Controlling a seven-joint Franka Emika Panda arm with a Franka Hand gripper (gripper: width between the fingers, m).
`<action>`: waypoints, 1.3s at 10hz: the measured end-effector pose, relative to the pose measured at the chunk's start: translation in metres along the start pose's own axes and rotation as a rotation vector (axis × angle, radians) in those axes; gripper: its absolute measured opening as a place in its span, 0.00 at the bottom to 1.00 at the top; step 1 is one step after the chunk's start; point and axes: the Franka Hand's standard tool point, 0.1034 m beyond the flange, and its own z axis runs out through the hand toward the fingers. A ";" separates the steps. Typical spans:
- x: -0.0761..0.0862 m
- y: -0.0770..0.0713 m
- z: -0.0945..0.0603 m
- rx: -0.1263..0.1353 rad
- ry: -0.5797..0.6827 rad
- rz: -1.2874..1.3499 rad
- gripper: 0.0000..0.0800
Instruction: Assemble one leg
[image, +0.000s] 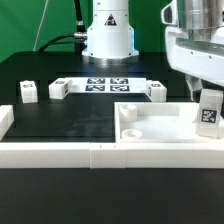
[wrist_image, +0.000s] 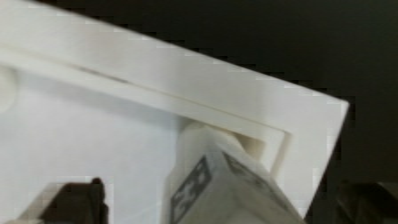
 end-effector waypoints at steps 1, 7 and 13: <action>0.000 -0.001 0.000 -0.023 0.002 -0.134 0.81; 0.004 0.002 -0.002 -0.100 -0.001 -0.729 0.81; 0.004 0.002 -0.002 -0.100 -0.003 -0.754 0.36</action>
Offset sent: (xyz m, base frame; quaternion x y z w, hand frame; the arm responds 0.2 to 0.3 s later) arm 0.0018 -0.0056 -0.0015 -0.0615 0.0014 -0.2130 0.9751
